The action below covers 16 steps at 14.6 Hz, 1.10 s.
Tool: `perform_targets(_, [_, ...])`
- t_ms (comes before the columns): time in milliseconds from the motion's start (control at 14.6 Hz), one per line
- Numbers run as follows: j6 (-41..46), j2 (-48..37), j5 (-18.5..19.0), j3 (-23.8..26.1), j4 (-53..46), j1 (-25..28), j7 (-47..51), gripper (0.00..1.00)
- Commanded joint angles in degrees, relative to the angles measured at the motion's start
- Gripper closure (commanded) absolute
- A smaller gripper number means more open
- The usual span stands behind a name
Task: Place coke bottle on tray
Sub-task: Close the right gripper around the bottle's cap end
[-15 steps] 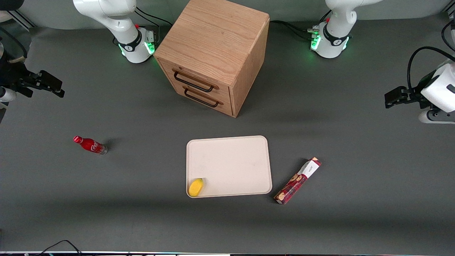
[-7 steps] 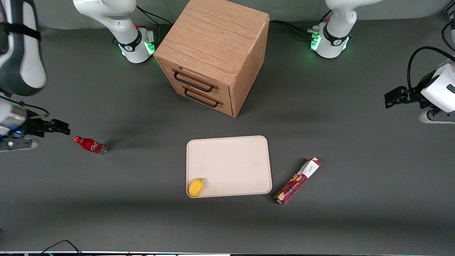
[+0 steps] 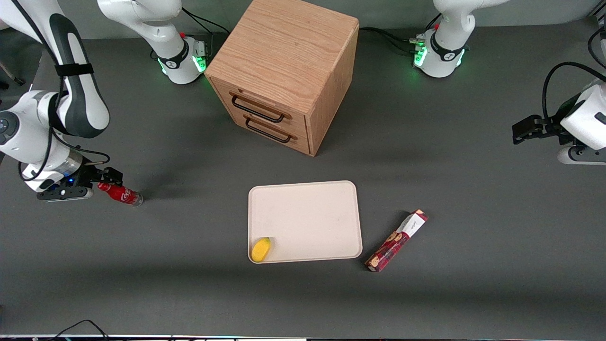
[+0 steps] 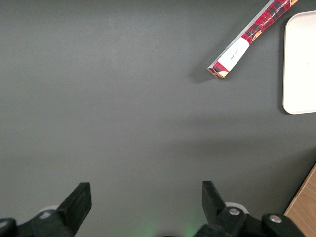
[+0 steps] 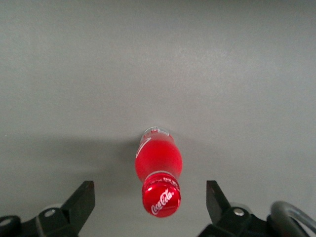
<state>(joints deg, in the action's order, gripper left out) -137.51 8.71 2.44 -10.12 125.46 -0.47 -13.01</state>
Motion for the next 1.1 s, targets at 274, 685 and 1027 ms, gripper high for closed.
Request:
perform_targets(274, [-2.32, 0.52, -0.42, -0.87, 0.58, 0.20, -2.81, 0.72])
perform_targets(685, [-1.62, -0.88, -0.42, -0.78, -0.12, 0.82, -2.55, 0.91])
perform_targets(1027, [21.60, -3.71, -0.59, 1.85, -17.81, 0.99, -1.94, 0.92])
